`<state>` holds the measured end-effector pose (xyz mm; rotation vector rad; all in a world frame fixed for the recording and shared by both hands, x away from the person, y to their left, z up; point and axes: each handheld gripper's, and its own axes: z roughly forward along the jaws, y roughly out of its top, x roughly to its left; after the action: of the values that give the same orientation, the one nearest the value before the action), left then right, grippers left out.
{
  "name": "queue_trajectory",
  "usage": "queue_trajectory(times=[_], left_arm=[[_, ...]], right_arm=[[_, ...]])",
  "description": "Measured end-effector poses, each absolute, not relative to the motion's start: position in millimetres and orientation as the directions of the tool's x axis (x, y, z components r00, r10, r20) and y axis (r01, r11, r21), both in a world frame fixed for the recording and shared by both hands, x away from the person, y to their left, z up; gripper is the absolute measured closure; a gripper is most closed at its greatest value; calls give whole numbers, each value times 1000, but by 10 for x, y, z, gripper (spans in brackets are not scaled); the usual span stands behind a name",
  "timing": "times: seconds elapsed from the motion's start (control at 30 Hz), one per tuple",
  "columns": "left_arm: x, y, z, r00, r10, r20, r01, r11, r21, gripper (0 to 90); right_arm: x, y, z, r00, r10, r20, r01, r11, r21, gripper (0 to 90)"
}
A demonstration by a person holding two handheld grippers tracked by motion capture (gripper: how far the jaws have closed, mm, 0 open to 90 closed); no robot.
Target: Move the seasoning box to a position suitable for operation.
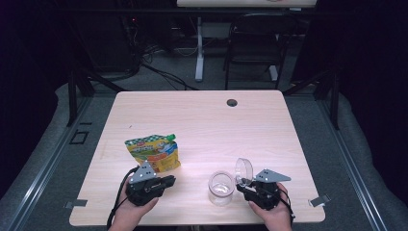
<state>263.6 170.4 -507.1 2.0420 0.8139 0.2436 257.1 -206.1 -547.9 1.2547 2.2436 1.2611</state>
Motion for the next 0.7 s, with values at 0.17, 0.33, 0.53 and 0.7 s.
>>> queue_trajectory(times=[0.17, 0.33, 0.53, 0.7], left_arm=[[2620, 1750, -5069, 754, 644, -132, 459, -373, 806, 841], [2621, 1788, -5071, 746, 653, -132, 464, -367, 806, 841], [2635, 1796, -5082, 748, 652, -125, 461, -374, 805, 841], [2642, 1810, -5079, 740, 659, -133, 466, -360, 809, 841]], right_arm=[[2620, -2064, -5506, -585, 790, 185, 561, 229, 796, 687], [2627, -2066, -5503, -582, 792, 186, 567, 231, 791, 690], [2626, -2085, -5515, -558, 805, 200, 575, 202, 793, 743], [2607, -2077, -5512, -547, 818, 176, 568, 209, 796, 767]])
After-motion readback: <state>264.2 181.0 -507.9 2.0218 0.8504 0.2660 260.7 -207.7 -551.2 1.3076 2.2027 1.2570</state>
